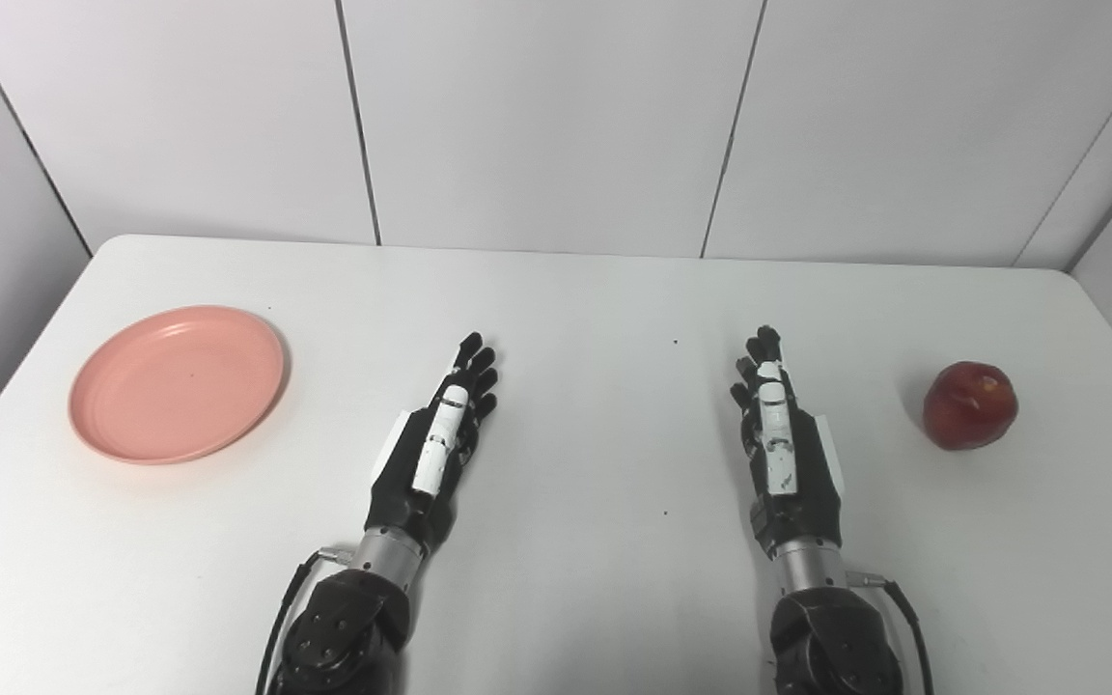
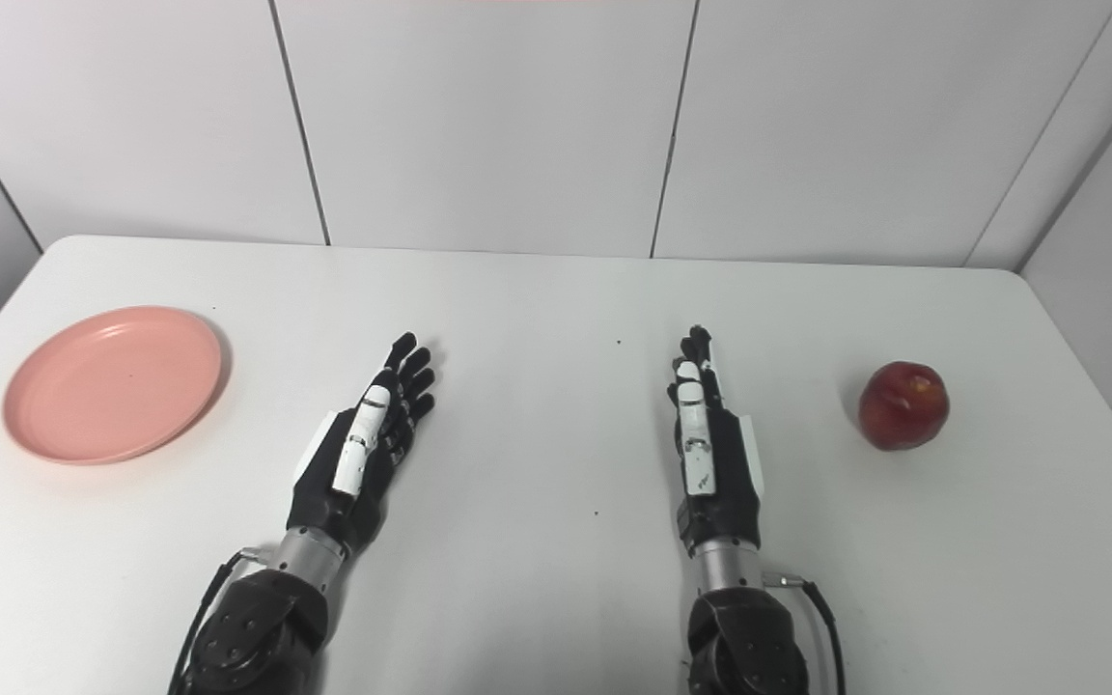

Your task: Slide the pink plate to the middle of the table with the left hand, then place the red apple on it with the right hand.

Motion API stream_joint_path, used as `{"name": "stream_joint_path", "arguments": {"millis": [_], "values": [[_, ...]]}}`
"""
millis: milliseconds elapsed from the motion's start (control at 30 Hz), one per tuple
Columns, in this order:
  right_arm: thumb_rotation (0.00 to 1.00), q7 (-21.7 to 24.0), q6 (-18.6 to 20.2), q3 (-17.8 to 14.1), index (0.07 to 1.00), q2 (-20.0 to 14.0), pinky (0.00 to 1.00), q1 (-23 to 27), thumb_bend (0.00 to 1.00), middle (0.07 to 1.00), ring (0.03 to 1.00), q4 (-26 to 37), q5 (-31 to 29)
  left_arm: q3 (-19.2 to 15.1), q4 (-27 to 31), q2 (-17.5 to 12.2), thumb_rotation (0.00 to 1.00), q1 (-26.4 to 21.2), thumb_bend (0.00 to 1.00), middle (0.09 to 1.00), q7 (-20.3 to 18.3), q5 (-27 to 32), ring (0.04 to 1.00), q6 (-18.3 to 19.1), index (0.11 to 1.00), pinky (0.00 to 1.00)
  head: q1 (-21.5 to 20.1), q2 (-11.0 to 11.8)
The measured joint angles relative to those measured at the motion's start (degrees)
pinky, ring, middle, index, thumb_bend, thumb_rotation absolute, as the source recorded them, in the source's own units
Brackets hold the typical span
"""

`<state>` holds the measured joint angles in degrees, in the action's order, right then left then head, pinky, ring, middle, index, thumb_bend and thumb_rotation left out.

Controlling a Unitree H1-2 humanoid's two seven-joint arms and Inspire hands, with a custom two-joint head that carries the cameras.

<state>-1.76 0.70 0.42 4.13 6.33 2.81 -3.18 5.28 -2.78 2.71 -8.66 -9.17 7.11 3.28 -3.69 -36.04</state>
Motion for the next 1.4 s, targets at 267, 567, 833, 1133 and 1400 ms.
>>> {"name": "stream_joint_path", "arguments": {"millis": [267,567,833,1133,1400], "values": [[1.00,0.00,0.00,-0.03,1.000,0.00,1.00,0.00,0.22,1.000,1.000,-0.02,-0.06,0.00,0.00,0.20,1.00,0.03,0.41,1.000,0.00,0.04,1.000,0.00,1.000,1.00,0.18,0.00],[1.00,0.02,0.00,-0.03,1.000,-0.02,1.00,0.00,0.23,1.000,1.000,-0.02,-0.13,0.02,0.00,0.27,1.00,0.05,0.41,1.000,0.00,0.02,1.000,-0.02,1.000,1.00,2.19,0.70],[1.00,1.14,0.00,-0.37,1.000,-1.17,1.00,-0.59,0.22,1.000,1.000,0.02,-1.61,0.76,-0.14,1.51,1.00,0.25,0.41,1.000,1.23,-1.31,1.000,-0.45,1.000,1.00,6.94,2.55],[1.00,1.20,-0.35,-0.71,1.000,-3.08,1.00,-1.78,0.23,1.000,1.000,-0.33,-1.79,2.29,-1.37,3.20,1.00,0.37,0.40,1.000,2.03,-2.79,1.000,-2.09,1.000,1.00,10.72,4.66],[1.00,2.35,-1.01,-0.54,1.000,-3.24,1.00,-1.74,0.22,1.000,1.000,-1.71,-2.54,2.33,-2.28,3.34,1.00,-0.08,0.41,1.000,2.00,-3.31,1.000,-2.68,1.000,1.00,10.90,5.54]]}}
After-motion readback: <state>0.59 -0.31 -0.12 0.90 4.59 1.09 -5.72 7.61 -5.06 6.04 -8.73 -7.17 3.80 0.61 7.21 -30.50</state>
